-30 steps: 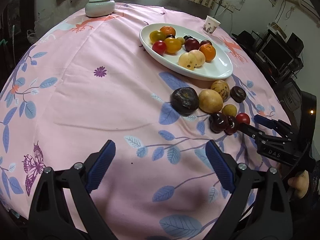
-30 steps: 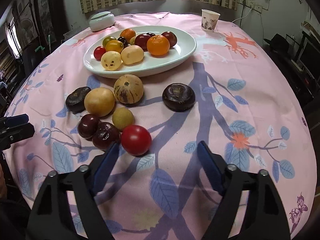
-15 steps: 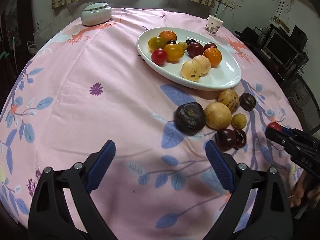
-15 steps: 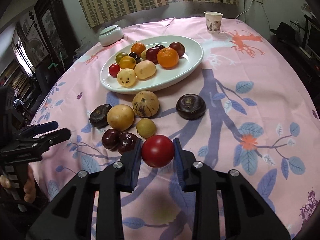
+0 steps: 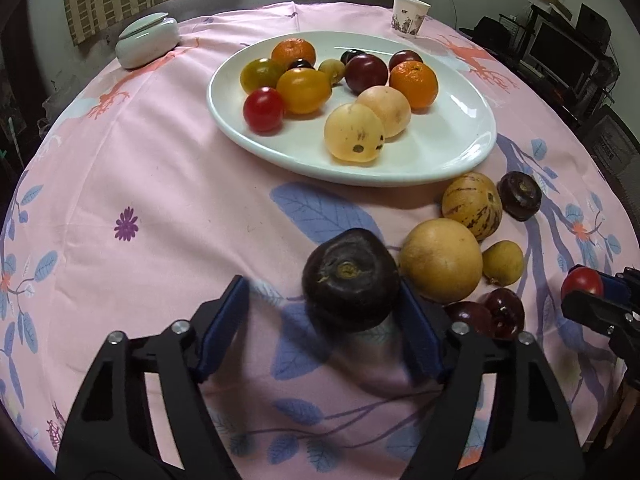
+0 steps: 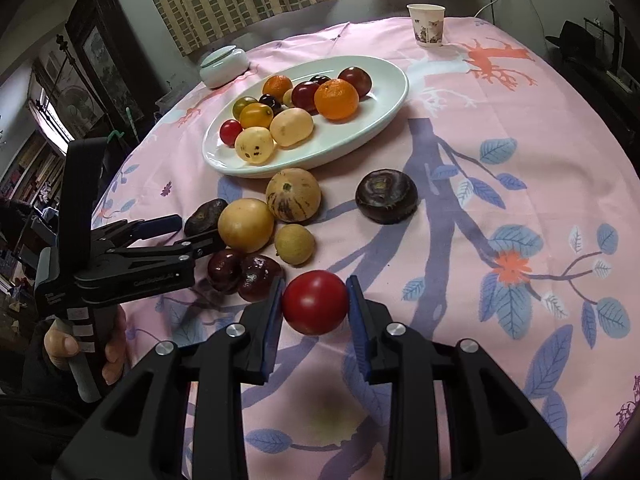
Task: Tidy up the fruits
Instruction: 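Grasp a large dark fruit with the left tool while the right tool grasps a red tomato, then carry the dark fruit and red tomato onto the white plate and release both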
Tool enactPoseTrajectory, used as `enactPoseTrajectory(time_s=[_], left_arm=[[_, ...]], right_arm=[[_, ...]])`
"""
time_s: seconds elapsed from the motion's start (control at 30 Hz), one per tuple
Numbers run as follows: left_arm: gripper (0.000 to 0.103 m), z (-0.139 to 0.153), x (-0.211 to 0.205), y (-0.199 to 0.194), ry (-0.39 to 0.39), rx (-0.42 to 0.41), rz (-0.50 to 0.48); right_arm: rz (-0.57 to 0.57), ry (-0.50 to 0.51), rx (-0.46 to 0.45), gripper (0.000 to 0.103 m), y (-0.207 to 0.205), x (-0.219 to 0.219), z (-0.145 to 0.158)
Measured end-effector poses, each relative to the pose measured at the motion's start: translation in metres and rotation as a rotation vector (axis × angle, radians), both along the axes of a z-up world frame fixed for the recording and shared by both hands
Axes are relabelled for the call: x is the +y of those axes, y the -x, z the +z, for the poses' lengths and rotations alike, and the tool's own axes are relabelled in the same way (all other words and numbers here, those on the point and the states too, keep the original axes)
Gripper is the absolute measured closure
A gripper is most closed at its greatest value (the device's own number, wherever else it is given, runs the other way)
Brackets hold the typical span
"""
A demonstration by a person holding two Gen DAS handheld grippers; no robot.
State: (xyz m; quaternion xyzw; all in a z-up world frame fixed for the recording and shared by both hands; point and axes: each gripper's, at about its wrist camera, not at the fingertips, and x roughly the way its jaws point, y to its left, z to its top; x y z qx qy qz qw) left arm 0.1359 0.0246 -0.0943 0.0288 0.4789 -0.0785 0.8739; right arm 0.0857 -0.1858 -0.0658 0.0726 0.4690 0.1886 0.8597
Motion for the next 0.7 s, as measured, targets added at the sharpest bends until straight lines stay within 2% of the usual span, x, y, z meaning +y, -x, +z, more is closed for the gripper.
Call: enactPoseTrajectory(time_s=[0.03, 0.07, 0.1, 0.17, 0.3, 0.7], left_arm=[[0.043, 0.001, -0.003, 0.0, -0.003, -0.009, -0.008], [0.047, 0.001, -0.005, 0.002, -0.008, -0.02, -0.017], [0.057, 0.002, -0.007, 0.004, -0.007, -0.027, -0.026], [0.057, 0.003, -0.006, 0.006, -0.002, -0.033, -0.028], [0.057, 0.007, 0.002, 0.011, 0.067, -0.023, -0.024], [0.057, 0.029, 0.009, 0.042, 0.165, -0.024, -0.041]], right_arm=[[-0.006, -0.002, 0.002, 0.072, 0.0, -0.001, 0.0], [-0.012, -0.004, 0.003, 0.072, 0.001, -0.002, 0.0], [-0.017, -0.004, 0.003, 0.072, 0.001, -0.003, 0.001], [-0.022, -0.005, 0.002, 0.072, 0.002, -0.005, 0.001], [-0.016, -0.005, -0.003, 0.072, 0.003, -0.003, 0.003], [0.003, -0.007, 0.008, 0.072, -0.001, 0.006, -0.002]])
